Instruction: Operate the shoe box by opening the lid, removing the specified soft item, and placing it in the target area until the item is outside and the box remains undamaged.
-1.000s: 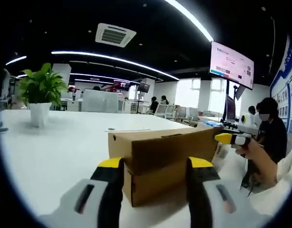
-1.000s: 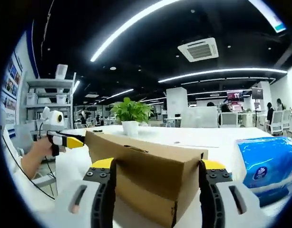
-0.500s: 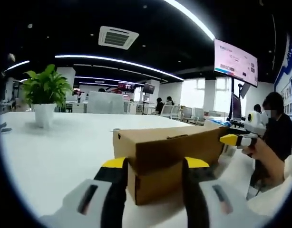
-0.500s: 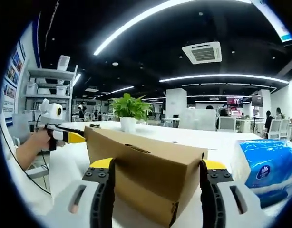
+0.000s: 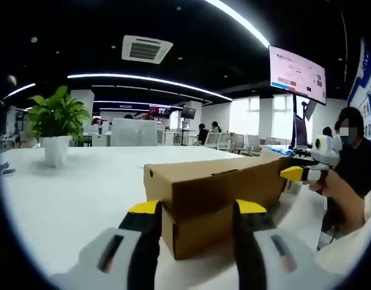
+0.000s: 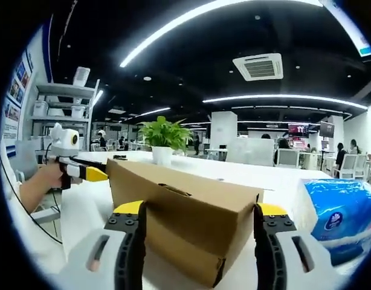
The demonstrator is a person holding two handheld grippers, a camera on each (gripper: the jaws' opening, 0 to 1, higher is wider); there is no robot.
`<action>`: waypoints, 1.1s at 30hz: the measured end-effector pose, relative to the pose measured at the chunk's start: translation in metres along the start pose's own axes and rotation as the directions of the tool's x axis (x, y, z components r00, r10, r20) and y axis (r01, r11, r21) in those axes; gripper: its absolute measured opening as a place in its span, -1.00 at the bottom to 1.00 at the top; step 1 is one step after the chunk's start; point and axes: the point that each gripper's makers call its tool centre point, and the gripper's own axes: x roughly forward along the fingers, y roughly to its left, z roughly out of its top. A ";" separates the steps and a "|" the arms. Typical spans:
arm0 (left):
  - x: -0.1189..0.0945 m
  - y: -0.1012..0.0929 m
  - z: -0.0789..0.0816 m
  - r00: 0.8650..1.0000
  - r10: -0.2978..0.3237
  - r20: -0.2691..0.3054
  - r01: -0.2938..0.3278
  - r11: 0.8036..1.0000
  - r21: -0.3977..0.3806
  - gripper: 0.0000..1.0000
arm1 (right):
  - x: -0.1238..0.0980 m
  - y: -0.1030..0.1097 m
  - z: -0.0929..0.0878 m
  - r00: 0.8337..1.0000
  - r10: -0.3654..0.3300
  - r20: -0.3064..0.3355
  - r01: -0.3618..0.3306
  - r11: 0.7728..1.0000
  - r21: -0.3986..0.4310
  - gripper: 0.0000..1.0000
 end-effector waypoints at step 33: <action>-0.010 -0.023 0.030 0.985 -0.106 0.136 0.003 0.798 0.603 0.65 | -0.014 0.036 0.015 0.990 0.140 0.011 -0.093 0.715 -0.693 0.18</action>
